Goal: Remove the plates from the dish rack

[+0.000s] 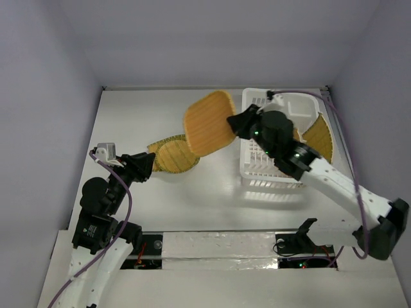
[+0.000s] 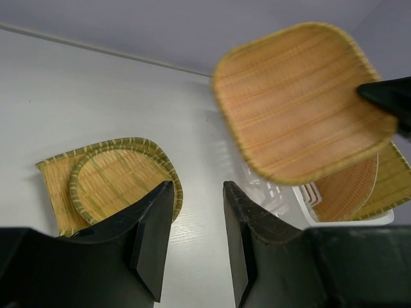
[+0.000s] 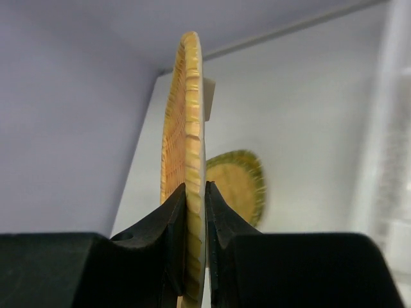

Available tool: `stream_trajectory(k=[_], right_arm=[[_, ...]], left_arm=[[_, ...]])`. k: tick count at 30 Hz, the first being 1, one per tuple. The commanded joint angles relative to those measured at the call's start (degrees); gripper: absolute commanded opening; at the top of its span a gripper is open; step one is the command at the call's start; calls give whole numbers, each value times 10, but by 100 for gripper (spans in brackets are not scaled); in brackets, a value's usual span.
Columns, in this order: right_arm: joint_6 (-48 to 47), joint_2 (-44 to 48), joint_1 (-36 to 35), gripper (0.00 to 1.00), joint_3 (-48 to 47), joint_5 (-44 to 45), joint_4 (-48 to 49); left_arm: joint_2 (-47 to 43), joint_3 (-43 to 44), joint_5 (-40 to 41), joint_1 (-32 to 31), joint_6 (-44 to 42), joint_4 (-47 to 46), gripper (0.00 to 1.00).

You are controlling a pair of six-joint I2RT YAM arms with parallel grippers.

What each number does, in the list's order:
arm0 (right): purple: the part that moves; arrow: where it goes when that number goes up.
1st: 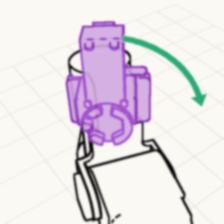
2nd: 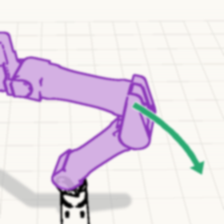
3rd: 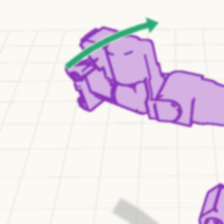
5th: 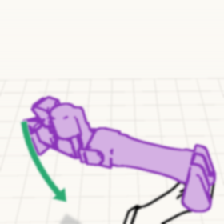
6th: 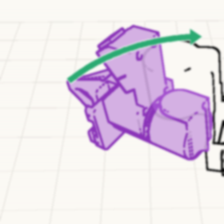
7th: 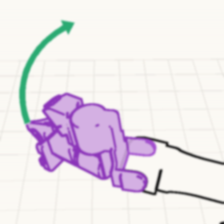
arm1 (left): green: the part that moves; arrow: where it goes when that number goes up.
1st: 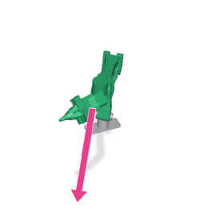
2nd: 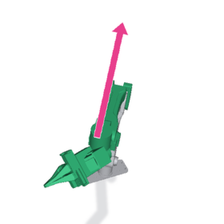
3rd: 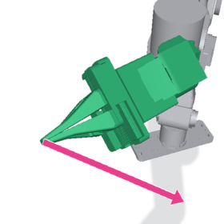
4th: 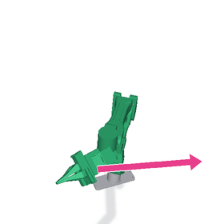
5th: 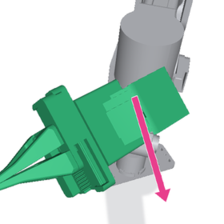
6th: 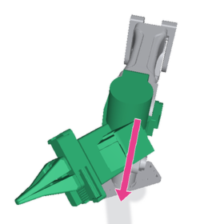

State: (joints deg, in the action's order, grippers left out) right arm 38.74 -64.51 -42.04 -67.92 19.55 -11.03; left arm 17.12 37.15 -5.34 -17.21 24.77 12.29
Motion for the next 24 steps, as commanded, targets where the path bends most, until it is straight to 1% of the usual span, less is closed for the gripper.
stream_trajectory(k=[1, 3, 4, 9, 14, 18, 24], right_arm=[[113, -68, -40, 0, 23, -21, 238], [149, -108, -60, 0, 23, -14, 282], [157, -146, -66, 0, 21, -11, 295], [228, -249, -71, 0, 5, -27, 356], [273, -336, -71, 0, -9, -35, 377], [311, -383, -76, 0, 0, -44, 405], [350, -428, -76, 0, 16, -66, 441]], left_arm=[[-2, 6, 6, 4, 3, -18, 34], [-2, 6, 6, 4, 2, -19, 34], [-2, 6, 5, 4, 2, -19, 34], [-2, 5, 6, 4, 3, -19, 34], [-3, 4, 3, 4, 4, -21, 34], [-3, 4, 2, 4, 4, -20, 34], [-5, 4, 0, 4, 3, -22, 34]])
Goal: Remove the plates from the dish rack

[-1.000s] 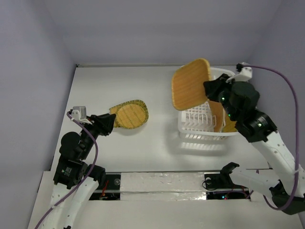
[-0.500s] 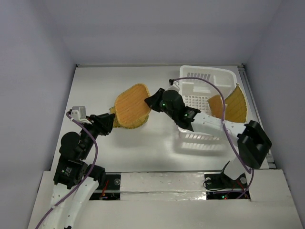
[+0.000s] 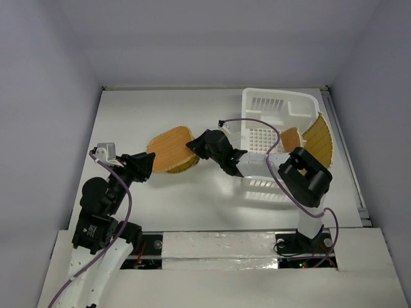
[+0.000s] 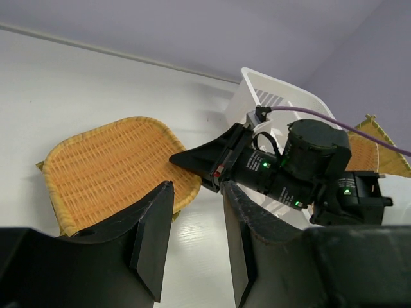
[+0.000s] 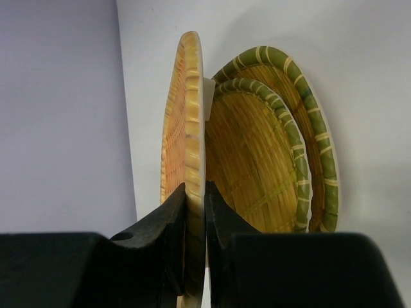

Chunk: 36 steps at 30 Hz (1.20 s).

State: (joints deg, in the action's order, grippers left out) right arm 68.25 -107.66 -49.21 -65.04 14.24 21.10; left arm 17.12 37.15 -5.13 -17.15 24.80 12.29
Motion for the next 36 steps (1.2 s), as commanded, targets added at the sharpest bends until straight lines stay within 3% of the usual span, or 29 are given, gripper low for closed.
stream_trajectory(k=[1, 5, 6, 9, 11, 16, 21, 30, 32, 34, 36], right_arm=[[58, -3, -4, 1, -9, -16, 123], [68, -6, -10, 18, 14, -6, 128], [70, -6, -10, 29, 20, -4, 130], [67, -4, -10, 45, 39, 1, 127], [60, -4, -10, 52, 41, -1, 118], [25, 6, -10, 78, 32, 10, 62], [-27, 35, -10, 96, 14, 53, -25], [-119, 72, -15, 99, -33, 114, -171], [-131, 80, -21, 95, -35, 119, -178], [-161, 101, -28, 71, -42, 119, -190], [-210, 126, -41, 30, -59, 136, -218]], left_arm=[[-5, 4, -3, 4, 3, -22, 34], [-5, 4, -2, 4, 3, -22, 34], [-5, 4, -3, 4, 3, -22, 34], [-6, 4, -4, 4, 3, -23, 34], [-6, 4, -3, 4, 3, -22, 34], [-7, 4, -2, 4, 3, -23, 34], [-7, 4, -3, 4, 3, -22, 34], [-9, 4, -1, 4, 3, -22, 34], [-10, 4, -2, 4, 3, -22, 34], [-9, 4, -2, 4, 3, -23, 34], [-8, 4, -3, 4, 3, -23, 34]])
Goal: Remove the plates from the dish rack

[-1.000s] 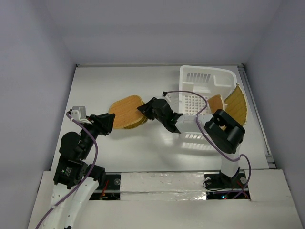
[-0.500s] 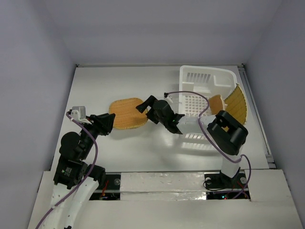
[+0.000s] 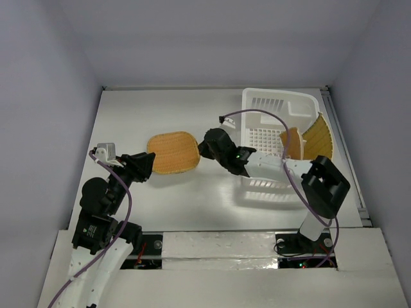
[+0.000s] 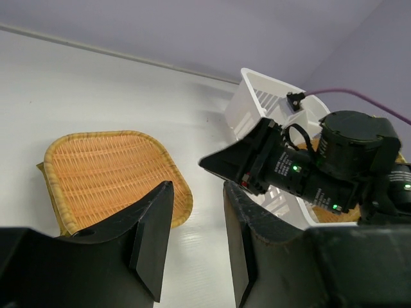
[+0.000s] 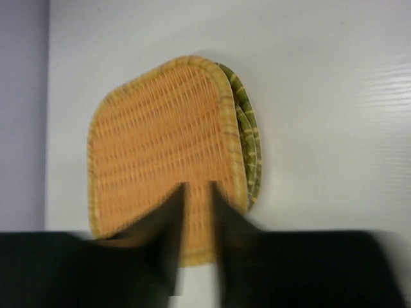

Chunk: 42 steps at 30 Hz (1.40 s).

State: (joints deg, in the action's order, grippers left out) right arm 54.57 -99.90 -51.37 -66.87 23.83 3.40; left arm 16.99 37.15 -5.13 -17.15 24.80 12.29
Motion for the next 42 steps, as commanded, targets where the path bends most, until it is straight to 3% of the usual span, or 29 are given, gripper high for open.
stream_trajectory(k=[1, 2, 6, 9, 12, 14, 15, 16, 19, 22, 26, 36, 42], right_arm=[[-86, 82, -20, 5, -47, 54, -67], [-96, 102, -20, 0, -50, 68, -88], [-160, 241, -20, 0, -40, 198, -210], [-155, 299, 0, 0, -38, 275, -344], [-150, 369, 60, 0, -23, 293, -461], [-154, 398, 124, 16, -6, 293, -501], [-173, 421, 144, 32, 1, 289, -515], [-184, 431, 163, 64, 7, 285, -516], [-228, 444, 220, 81, 9, 254, -516], [-278, 417, 252, 79, -1, 209, -499], [-299, 355, 257, 71, -23, 216, -522], [-350, 289, 283, 67, -13, 206, -502], [-365, 251, 283, 51, -25, 212, -497]], left_arm=[[-6, 4, -3, 4, 3, -22, 34], [-6, 4, -3, 4, 3, -23, 34], [-8, 3, -5, 4, 3, -24, 32], [-13, 2, -7, 4, 3, -25, 24], [-15, 1, -3, 4, 3, -25, 15], [-18, 1, -1, 4, 3, -25, 13], [-20, 3, -1, 4, 4, -25, 13], [-21, 2, 0, 4, 4, -24, 13], [-24, 3, 1, 4, 4, -22, 16], [-26, 4, 0, 4, 4, -22, 22], [-29, 4, 2, -2, 4, -19, 26], [-34, 5, 1, -2, 3, -20, 28], [-35, 5, 2, -2, 3, -19, 29]])
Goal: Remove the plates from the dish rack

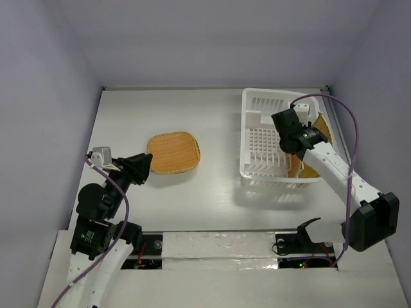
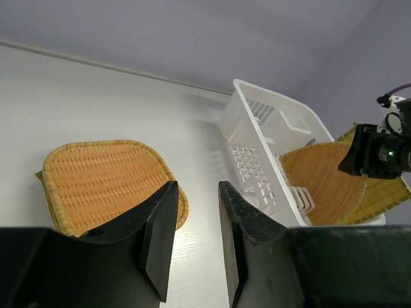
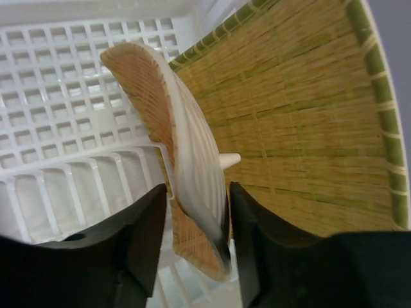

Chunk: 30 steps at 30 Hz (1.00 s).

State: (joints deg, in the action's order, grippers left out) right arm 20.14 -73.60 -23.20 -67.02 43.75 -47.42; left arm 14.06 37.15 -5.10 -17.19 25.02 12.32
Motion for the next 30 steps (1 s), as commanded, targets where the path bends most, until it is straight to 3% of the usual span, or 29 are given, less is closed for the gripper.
stream_trajectory(k=[1, 11, 20, 30], right_arm=[[-23, -22, 2, 47, -26, 21, 3], [-60, -23, 2, 28, -33, 52, -10], [-80, -29, -4, 1, -64, 78, -34], [-120, -13, -4, 0, -123, 114, -52]], left_arm=[[-5, 5, 2, -1, 0, -20, 29], [-5, 6, -1, -1, 0, -20, 29], [-5, 5, 0, -1, -1, -20, 30], [-4, 4, -1, -1, 1, -21, 30]])
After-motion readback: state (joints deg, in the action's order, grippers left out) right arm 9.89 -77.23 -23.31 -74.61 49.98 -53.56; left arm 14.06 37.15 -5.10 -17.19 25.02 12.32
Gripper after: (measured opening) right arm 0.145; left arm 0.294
